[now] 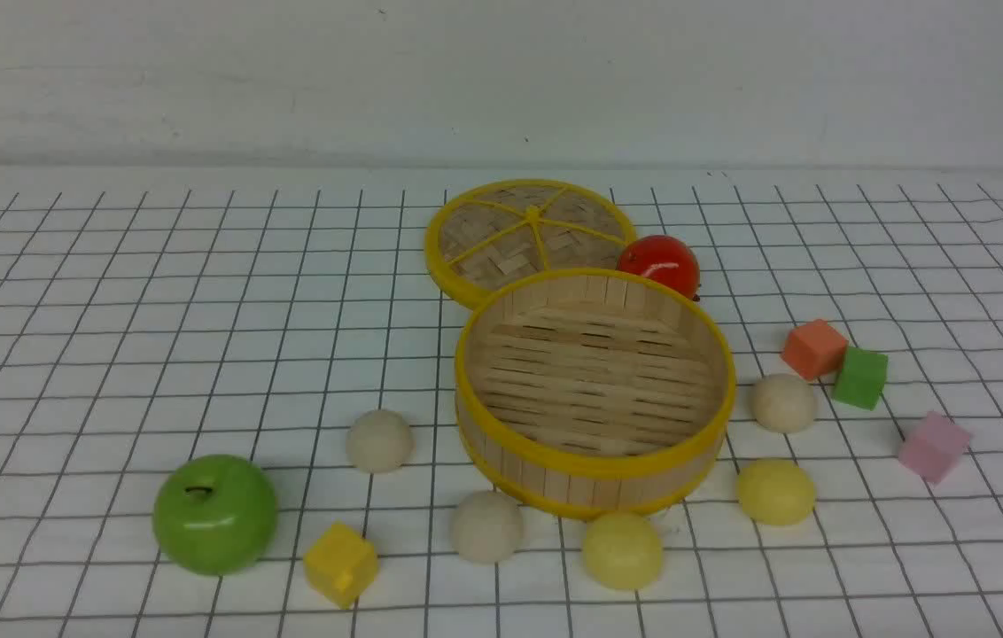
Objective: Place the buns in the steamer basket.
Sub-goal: Use the left arm to grab a steamed stuffed bun
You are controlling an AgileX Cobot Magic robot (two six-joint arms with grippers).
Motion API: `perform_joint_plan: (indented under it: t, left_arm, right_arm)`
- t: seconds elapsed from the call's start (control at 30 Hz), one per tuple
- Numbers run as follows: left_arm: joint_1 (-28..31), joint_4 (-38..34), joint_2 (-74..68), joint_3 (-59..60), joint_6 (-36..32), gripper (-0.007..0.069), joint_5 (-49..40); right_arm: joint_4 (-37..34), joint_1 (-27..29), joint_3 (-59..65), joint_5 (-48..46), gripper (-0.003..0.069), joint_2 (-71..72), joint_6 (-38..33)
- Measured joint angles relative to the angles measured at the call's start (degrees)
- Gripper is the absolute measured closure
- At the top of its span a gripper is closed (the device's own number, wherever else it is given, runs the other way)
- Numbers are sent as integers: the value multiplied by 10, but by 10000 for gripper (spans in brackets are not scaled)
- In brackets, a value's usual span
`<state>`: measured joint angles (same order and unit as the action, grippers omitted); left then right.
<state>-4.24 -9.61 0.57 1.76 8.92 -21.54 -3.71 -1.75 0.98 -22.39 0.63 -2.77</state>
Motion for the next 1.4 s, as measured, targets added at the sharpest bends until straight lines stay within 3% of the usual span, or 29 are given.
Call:
perform_joint_plan:
  t: [0.9, 1.07, 1.2, 1.3, 1.4]
  left_arm:
    - [0, -13, 0, 0, 7, 386, 18]
    - [0, -226, 0, 0, 107, 386, 117]
    - [0, -374, 0, 0, 142, 386, 212]
    - [0, -446, 0, 0, 138, 386, 269]
    - [0, -461, 0, 0, 109, 393, 290]
  right_arm:
    - [0, 0, 0, 0, 420, 0, 0]
    - [0, 0, 0, 0, 420, 0, 0]
    - [0, 0, 0, 0, 420, 0, 0]
    - [0, 0, 0, 0, 420, 0, 0]
    - [0, 0, 0, 0, 420, 0, 0]
